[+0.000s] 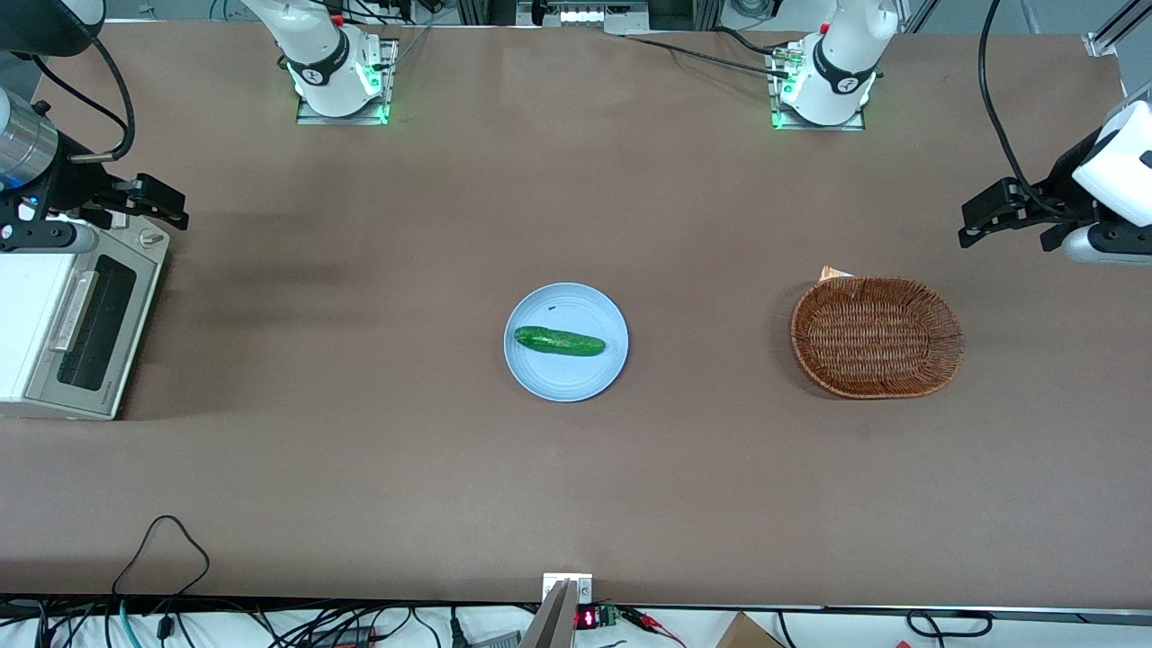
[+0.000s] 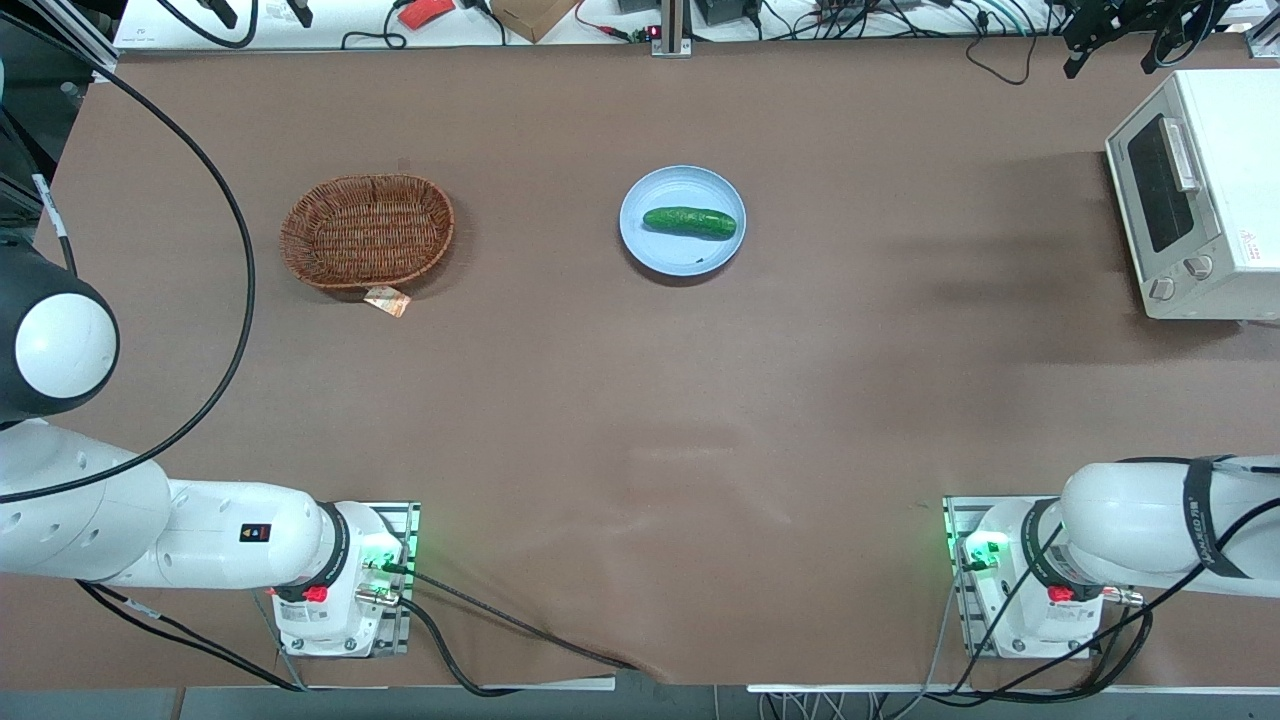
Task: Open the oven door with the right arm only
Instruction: 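Move the right gripper toward the toaster oven's door handle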
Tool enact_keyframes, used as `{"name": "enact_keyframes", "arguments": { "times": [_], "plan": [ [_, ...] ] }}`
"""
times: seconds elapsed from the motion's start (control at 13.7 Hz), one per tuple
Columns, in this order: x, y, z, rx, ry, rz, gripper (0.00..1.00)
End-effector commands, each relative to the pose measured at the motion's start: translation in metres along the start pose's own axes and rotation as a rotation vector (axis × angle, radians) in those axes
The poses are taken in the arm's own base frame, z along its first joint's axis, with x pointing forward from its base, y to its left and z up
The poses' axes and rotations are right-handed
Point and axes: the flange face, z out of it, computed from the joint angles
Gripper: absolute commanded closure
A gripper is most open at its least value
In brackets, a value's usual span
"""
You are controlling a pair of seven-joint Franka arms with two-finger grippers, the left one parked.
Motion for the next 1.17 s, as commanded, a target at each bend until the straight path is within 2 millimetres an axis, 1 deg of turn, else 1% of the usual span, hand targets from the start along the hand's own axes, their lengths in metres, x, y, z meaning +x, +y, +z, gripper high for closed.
{"name": "enact_keyframes", "arguments": {
  "times": [0.0,0.15,0.29,0.44,0.66,0.73,0.8,0.87,1.09],
  "plan": [
    [-0.0027,-0.0022,0.0,0.003,-0.006,-0.005,0.0],
    [-0.0018,-0.0024,-0.0014,0.004,0.003,-0.014,0.0],
    [0.0011,-0.0009,0.0019,0.011,0.004,0.001,0.0],
    [0.0006,-0.0012,0.0056,0.005,-0.005,0.008,0.0],
    [0.0007,0.0007,0.0045,-0.006,0.001,0.006,0.0],
    [0.0003,0.001,0.0055,-0.009,-0.004,-0.005,0.02],
    [0.0008,0.001,0.0056,-0.009,-0.004,-0.005,0.1],
    [-0.0003,0.0007,0.0053,-0.006,-0.009,-0.005,0.27],
    [-0.0004,0.0002,0.0034,0.008,-0.007,0.013,0.74]
  ]
}}
